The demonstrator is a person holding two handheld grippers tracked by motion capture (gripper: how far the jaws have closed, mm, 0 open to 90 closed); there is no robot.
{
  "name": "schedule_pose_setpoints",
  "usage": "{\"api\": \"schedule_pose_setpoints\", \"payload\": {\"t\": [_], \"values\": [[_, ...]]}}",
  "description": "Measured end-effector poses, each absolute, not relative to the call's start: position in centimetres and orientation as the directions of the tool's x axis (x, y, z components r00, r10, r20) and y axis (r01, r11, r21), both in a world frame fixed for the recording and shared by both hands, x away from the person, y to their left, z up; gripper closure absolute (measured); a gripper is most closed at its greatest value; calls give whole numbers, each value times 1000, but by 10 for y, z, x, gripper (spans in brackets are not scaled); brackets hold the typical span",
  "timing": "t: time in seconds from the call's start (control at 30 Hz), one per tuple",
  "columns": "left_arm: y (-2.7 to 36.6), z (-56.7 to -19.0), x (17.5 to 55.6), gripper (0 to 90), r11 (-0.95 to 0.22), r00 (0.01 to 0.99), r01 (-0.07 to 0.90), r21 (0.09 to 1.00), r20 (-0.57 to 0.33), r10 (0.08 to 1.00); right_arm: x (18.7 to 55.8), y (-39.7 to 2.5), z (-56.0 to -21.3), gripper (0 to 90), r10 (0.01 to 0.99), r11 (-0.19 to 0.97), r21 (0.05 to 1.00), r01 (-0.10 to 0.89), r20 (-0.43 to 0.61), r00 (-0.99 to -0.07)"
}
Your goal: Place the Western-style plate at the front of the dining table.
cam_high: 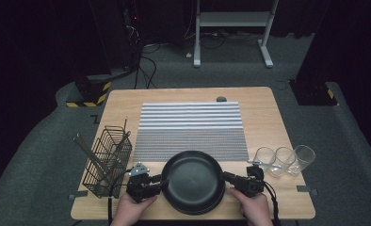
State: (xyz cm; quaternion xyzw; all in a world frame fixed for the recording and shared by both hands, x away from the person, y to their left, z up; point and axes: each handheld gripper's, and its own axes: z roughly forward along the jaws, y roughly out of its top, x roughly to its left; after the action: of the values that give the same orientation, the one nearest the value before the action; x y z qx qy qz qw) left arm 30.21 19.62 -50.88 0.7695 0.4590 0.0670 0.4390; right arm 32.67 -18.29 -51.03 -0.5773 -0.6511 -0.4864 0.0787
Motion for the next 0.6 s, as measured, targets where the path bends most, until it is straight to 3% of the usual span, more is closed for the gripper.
{"api": "schedule_pose_setpoints", "payload": {"t": [0.6], "values": [[194,-505,301,588,-203,564,643,739,-277,778,335,-172,-510,715,683,-134,554,822,652,-328]]}}
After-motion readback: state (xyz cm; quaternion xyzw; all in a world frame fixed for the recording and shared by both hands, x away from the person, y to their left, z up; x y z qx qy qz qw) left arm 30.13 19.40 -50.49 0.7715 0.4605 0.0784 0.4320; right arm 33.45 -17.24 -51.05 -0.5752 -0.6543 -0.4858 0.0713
